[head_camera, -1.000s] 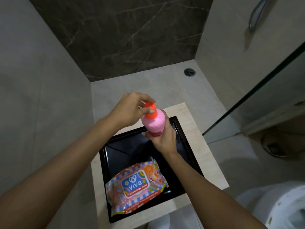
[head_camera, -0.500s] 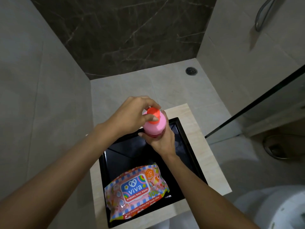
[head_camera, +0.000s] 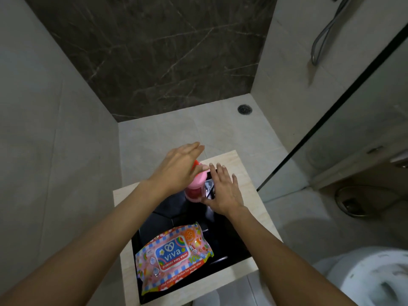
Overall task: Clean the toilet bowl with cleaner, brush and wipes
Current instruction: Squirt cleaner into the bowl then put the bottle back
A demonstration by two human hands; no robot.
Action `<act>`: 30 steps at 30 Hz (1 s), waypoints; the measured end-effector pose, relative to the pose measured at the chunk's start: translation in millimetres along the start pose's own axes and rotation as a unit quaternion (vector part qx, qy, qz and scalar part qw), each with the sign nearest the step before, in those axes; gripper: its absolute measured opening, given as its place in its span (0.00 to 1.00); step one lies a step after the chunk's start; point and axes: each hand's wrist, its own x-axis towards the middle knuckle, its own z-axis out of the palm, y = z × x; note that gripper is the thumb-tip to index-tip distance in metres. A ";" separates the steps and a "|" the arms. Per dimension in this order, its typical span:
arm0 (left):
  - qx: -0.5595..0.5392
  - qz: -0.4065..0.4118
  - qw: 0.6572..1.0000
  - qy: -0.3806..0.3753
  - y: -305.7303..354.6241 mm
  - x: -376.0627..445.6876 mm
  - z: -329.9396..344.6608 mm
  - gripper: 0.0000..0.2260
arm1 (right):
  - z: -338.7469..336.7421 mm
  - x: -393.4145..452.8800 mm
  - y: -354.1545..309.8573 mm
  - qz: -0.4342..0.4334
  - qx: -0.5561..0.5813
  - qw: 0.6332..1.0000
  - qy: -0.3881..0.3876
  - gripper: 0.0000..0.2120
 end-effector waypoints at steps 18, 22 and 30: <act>0.171 -0.044 0.976 -0.129 100.2 -5.6 47.6 0.29 | -63.1 -148.6 87.1 0.168 -0.040 0.982 -0.071 0.32; 0.191 -0.016 0.969 -0.153 161.3 -6.1 73.3 0.29 | -81.8 -198.4 145.1 0.231 -0.037 0.970 -0.061 0.33; 0.169 0.074 0.965 -0.187 309.4 6.8 107.1 0.28 | -124.0 -303.6 249.7 0.332 0.007 0.943 0.008 0.32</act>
